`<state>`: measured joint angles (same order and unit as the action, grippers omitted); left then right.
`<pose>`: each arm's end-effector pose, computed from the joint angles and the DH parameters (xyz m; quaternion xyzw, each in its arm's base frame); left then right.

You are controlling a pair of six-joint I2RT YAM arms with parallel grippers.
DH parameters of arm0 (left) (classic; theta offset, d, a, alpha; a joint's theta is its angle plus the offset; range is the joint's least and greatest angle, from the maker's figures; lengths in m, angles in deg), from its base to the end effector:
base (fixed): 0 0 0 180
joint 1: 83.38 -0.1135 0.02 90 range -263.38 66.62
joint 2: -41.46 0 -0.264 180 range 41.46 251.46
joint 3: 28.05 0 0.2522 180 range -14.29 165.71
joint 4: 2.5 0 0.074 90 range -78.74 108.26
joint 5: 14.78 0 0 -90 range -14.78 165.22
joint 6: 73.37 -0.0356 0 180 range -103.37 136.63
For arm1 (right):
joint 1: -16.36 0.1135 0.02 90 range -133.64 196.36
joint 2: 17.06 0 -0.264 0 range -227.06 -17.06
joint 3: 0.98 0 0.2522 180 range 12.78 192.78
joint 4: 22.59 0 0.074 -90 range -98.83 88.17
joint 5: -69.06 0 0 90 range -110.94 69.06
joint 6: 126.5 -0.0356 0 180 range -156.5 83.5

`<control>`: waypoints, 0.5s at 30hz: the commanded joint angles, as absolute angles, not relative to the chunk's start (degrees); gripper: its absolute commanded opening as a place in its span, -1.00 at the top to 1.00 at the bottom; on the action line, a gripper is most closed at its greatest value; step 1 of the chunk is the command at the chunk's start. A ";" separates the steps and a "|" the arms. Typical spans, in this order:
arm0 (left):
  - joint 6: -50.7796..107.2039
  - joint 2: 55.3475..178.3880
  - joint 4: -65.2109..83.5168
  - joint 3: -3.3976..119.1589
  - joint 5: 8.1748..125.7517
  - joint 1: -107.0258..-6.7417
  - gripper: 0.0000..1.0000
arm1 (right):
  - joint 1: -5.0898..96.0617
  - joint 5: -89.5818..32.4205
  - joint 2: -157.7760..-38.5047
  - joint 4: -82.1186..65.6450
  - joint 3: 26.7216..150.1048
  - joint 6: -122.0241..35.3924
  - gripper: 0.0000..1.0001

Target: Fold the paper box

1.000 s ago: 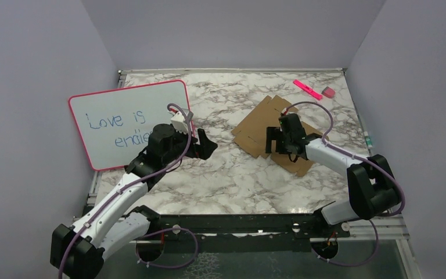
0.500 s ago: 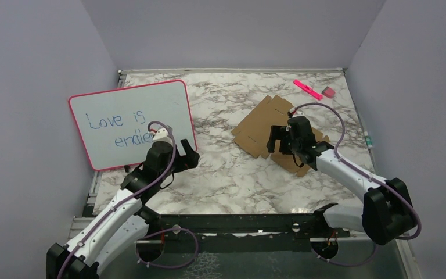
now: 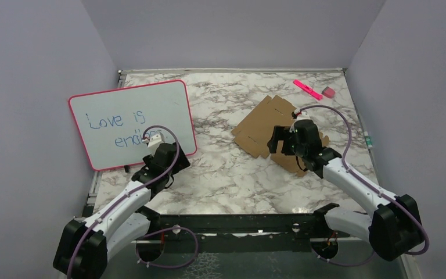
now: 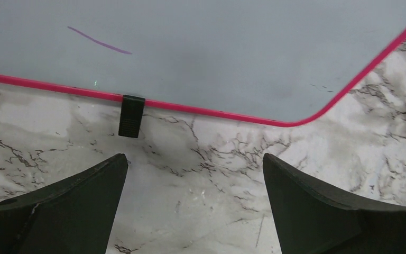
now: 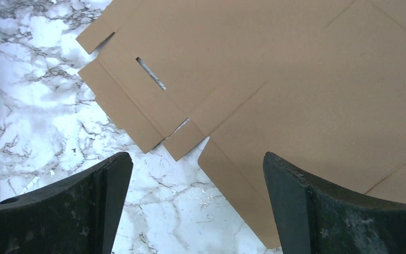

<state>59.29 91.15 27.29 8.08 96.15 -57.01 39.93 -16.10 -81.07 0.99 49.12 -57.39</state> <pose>0.1601 -0.0652 0.1821 -0.1991 0.8837 -0.0832 0.4153 0.2175 0.0916 0.2235 -0.0023 0.8962 0.1322 0.4234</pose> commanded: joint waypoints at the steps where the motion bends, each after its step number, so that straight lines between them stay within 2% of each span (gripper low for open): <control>1: 60.74 96.30 18.20 6.02 97.57 -59.71 -0.97 | 40.01 -16.59 -79.38 -1.36 48.85 -56.10 -1.00; 15: 58.44 117.27 3.04 16.01 94.43 -64.63 -0.98 | 40.00 -13.94 -80.15 -0.95 49.78 -56.18 -1.00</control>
